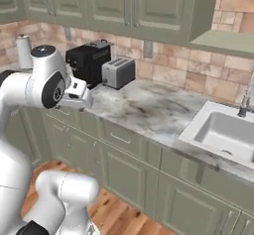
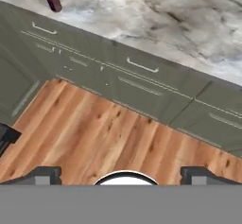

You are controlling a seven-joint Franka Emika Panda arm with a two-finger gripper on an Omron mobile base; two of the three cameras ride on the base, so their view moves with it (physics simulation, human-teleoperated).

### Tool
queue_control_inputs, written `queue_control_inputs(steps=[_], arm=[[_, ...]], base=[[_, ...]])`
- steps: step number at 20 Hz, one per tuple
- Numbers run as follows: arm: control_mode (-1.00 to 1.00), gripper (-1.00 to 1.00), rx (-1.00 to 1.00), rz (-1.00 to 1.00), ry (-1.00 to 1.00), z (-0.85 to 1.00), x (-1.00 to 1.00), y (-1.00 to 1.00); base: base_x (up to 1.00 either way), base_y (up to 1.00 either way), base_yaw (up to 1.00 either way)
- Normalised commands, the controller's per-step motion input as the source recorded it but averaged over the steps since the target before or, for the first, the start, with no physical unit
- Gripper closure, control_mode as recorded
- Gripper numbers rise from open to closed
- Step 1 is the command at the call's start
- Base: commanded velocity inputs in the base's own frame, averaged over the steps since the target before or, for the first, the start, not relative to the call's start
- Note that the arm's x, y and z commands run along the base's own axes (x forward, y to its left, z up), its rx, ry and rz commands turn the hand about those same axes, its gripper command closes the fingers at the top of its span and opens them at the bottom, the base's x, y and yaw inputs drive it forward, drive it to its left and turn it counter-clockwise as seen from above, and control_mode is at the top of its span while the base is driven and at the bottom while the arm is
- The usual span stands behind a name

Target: Place the drinks on the dining counter in a tight cluster.

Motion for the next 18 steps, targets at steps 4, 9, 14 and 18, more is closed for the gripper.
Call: queue_control_inputs(steps=[4, 9, 14, 18], arm=[[1.00, -1.00, 0.00, 0.00, 0.00, 0.00, 0.00, 0.00], [1.00, -1.00, 0.00, 0.00, 0.00, 0.00, 0.00, 0.00], [1.00, -1.00, 0.00, 0.00, 0.00, 0.00, 0.00, 0.00], [1.00, -1.00, 0.00, 0.00, 0.00, 0.00, 0.00, 0.00]], base=[[0.94, 0.92, -0.28], [0.98, 0.98, -0.11], [0.88, 0.40, -0.08], [0.70, 0.09, -0.26]])
